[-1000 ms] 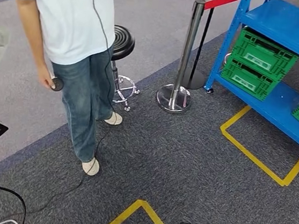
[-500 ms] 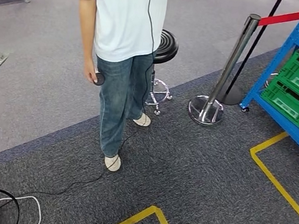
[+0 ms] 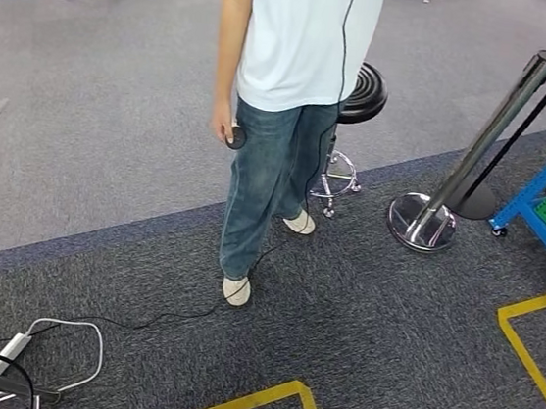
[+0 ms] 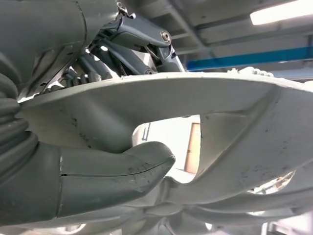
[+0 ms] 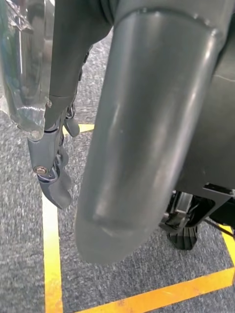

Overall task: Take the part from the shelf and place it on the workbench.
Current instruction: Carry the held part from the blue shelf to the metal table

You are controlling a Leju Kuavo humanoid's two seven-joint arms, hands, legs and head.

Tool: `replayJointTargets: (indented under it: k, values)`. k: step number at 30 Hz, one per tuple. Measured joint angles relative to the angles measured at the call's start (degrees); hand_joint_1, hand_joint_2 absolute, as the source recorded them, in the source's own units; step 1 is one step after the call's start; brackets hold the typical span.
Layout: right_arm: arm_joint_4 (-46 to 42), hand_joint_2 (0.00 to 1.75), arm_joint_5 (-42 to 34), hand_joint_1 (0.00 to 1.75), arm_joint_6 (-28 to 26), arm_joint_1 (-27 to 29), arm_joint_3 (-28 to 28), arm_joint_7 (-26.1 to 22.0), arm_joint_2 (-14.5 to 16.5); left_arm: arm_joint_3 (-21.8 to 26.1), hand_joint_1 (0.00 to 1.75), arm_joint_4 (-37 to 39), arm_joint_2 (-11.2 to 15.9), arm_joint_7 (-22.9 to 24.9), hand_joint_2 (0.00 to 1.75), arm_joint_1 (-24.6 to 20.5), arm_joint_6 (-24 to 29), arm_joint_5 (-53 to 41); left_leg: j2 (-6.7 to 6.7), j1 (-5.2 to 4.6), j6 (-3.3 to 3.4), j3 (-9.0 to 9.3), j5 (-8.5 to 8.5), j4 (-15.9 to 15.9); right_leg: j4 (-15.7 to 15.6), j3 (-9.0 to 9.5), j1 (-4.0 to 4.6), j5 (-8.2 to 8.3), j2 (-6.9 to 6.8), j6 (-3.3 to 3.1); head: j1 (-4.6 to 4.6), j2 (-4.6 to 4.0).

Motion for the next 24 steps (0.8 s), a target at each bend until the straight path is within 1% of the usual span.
replayJointTargets:
  k: [1,2,3,4,5,6,7,8,9,10,11,12,13,14,15,16,17,18,19,20,21,22,23,24]
  values:
    - [0.0,0.0,0.04,0.0,0.0,-0.01,0.0,0.01,-0.01,0.13,1.75,0.04,-0.02,-0.02,1.75,0.09,0.08,0.05,-0.35,-0.22,0.54,-0.01,-0.15,-0.26,-0.09,0.16,0.13,-0.11,-0.58,0.25,0.08,0.0]
    - [0.0,0.0,0.07,0.0,0.01,-0.03,0.0,0.01,-0.01,0.33,1.75,0.06,-0.01,-0.04,1.75,0.22,0.13,0.09,-1.17,-0.23,1.1,-0.1,-0.07,-0.32,-0.22,0.38,0.08,-0.21,-1.15,0.52,0.18,0.0]
    - [-0.01,0.0,0.08,0.0,0.01,-0.06,0.01,0.02,-0.01,0.54,1.75,0.08,0.0,-0.05,1.75,0.32,0.15,0.11,-1.81,-0.22,1.53,-0.12,-0.02,-0.4,-0.07,0.35,-0.03,-0.48,-0.93,0.85,0.19,0.0]
    - [-0.01,0.0,0.09,0.0,0.02,-0.09,0.02,0.02,0.0,0.74,1.75,0.09,0.01,-0.05,1.75,0.35,0.15,0.16,-2.43,-0.17,1.97,-0.12,0.06,-0.48,0.82,-0.02,-0.19,-1.16,0.04,1.14,0.24,0.0]
    - [-0.02,0.0,0.09,0.0,0.02,-0.11,0.03,0.01,0.01,0.86,1.75,0.1,-0.01,-0.07,1.75,0.34,0.16,0.2,-3.03,-0.07,2.38,-0.09,0.13,-0.57,2.98,-1.02,-0.3,-2.43,1.47,1.36,0.33,0.0]
    - [-0.02,0.0,0.1,0.0,0.02,-0.07,0.04,0.01,0.01,0.93,1.75,0.1,-0.04,-0.08,1.75,0.33,0.17,0.22,-3.62,-0.03,2.68,-0.09,0.15,-0.58,6.46,-2.71,-0.37,-4.17,3.12,1.45,0.44,0.0]
    - [-0.01,0.0,0.1,0.0,0.02,0.02,0.04,0.02,0.02,0.96,1.75,0.12,-0.08,-0.08,1.75,0.3,0.18,0.24,-4.29,-0.07,2.9,-0.1,0.14,-0.58,10.71,-4.77,-0.39,-6.05,4.14,1.41,0.51,0.0]
    - [-0.01,0.0,0.1,0.0,0.02,0.14,0.04,0.04,0.01,0.96,1.75,0.13,-0.12,-0.08,1.75,0.31,0.19,0.23,-5.06,-0.13,3.02,-0.1,0.14,-0.57,14.59,-6.81,-0.36,-7.4,4.57,1.33,0.55,0.0]
    - [0.0,0.0,0.1,0.0,0.02,0.22,0.04,0.06,0.01,0.98,1.75,0.13,-0.15,-0.08,1.75,0.32,0.19,0.23,-5.89,-0.21,3.07,-0.1,0.14,-0.56,16.89,-8.2,-0.3,-7.76,4.73,1.21,0.55,0.0]
    - [0.0,0.0,0.1,0.0,0.02,0.25,0.04,0.08,0.01,0.99,1.75,0.14,-0.16,-0.08,1.75,0.34,0.19,0.23,-6.74,-0.26,3.08,-0.08,0.15,-0.56,16.97,-8.57,-0.24,-6.96,4.85,1.02,0.55,0.0]
    - [0.0,0.0,0.1,0.0,0.02,0.23,0.04,0.08,0.01,1.01,1.75,0.14,-0.17,-0.08,1.75,0.35,0.19,0.23,-7.6,-0.27,3.07,-0.04,0.17,-0.55,14.67,-7.8,-0.2,-5.1,5.12,0.78,0.55,0.0]
    - [0.0,0.0,0.1,0.0,0.02,0.19,0.05,0.08,0.01,1.02,1.75,0.14,-0.17,-0.08,1.75,0.35,0.18,0.23,-8.45,-0.25,3.04,0.01,0.18,-0.54,10.79,-6.16,-0.18,-2.76,5.81,0.53,0.55,-0.01]
    - [0.0,0.0,0.1,0.0,0.02,0.14,0.05,0.08,0.02,1.02,1.75,0.14,-0.18,-0.08,1.75,0.35,0.18,0.23,-9.25,-0.26,2.93,-0.01,0.21,-0.5,6.67,-4.35,-0.32,-0.9,7.42,0.31,0.53,-0.01]
    - [0.0,0.0,0.1,0.0,0.02,0.11,0.06,0.08,0.02,1.03,1.75,0.15,-0.2,-0.08,1.75,0.32,0.2,0.23,-10.04,-0.2,2.76,-0.15,0.27,-0.41,3.25,-2.7,-0.48,0.31,8.87,0.26,0.52,-0.01]
    - [0.0,0.0,0.1,0.0,0.02,0.1,0.07,0.1,0.02,1.05,1.75,0.15,-0.2,-0.08,1.75,0.3,0.23,0.23,-10.76,-0.08,2.48,-0.37,0.39,-0.38,1.21,-1.67,-0.57,0.79,10.0,0.26,0.51,-0.01]
    - [0.0,0.0,0.1,0.0,0.02,0.1,0.07,0.12,0.02,1.1,1.75,0.16,-0.21,-0.08,1.75,0.35,0.28,0.23,-11.47,0.08,2.1,-0.62,0.57,-0.4,0.44,-1.22,-0.58,0.7,10.57,0.24,0.5,0.0]
    - [0.0,0.0,0.11,0.0,0.02,0.1,0.07,0.15,0.02,1.17,1.75,0.16,-0.2,-0.08,1.75,0.43,0.33,0.23,-12.2,0.29,1.69,-0.83,0.77,-0.51,0.19,-1.0,-0.48,0.74,10.01,0.17,0.5,0.0]
    - [0.0,0.0,0.14,0.0,0.02,0.07,0.08,0.17,0.04,1.26,1.75,0.18,-0.16,-0.09,1.75,0.59,0.35,0.23,-12.33,0.43,1.35,-0.99,0.83,-0.54,0.0,-0.9,-0.45,0.89,9.29,-0.11,0.49,0.0]
    - [-0.01,0.0,0.16,0.0,0.02,0.04,0.09,0.17,0.06,1.33,1.75,0.21,-0.13,-0.12,1.75,0.72,0.36,0.23,-11.39,0.37,1.08,-1.31,0.45,-0.05,-0.3,-0.73,-0.47,1.06,8.54,-0.43,0.4,0.0]
    - [-0.01,0.0,0.19,0.0,0.02,0.01,0.1,0.17,0.08,1.36,1.75,0.26,-0.13,-0.18,1.75,0.74,0.36,0.23,-9.82,0.23,0.86,-2.07,-0.52,1.45,-0.63,-0.55,-0.53,1.21,7.72,-0.73,0.31,-0.01]
    - [-0.02,0.0,0.2,0.0,0.03,0.01,0.11,0.16,0.1,1.34,1.75,0.3,-0.16,-0.29,1.75,0.71,0.36,0.22,-7.84,0.1,0.68,-3.33,-2.06,4.12,-0.88,-0.41,-0.57,1.3,6.87,-0.95,0.24,-0.01]
    - [-0.02,0.0,0.21,0.0,0.05,0.07,0.11,0.16,0.1,1.31,1.75,0.33,-0.23,-0.43,1.75,0.65,0.36,0.16,-6.16,0.01,0.45,-5.06,-3.91,7.77,-0.97,-0.34,-0.52,1.27,6.07,-1.07,0.16,-0.01]
    - [-0.01,0.0,0.21,0.0,0.1,0.15,0.11,0.16,0.1,1.27,1.75,0.36,-0.34,-0.56,1.75,0.63,0.36,0.04,-5.36,0.06,0.24,-6.85,-5.47,11.52,-0.98,-0.33,-0.48,1.22,5.21,-1.15,0.16,-0.01]
    - [-0.01,0.0,0.22,0.0,0.16,0.2,0.11,0.17,0.1,1.26,1.75,0.39,-0.43,-0.67,1.75,0.68,0.35,-0.09,-4.98,0.16,0.06,-8.11,-6.25,14.19,-0.97,-0.32,-0.47,1.15,4.36,-1.18,0.15,0.0]
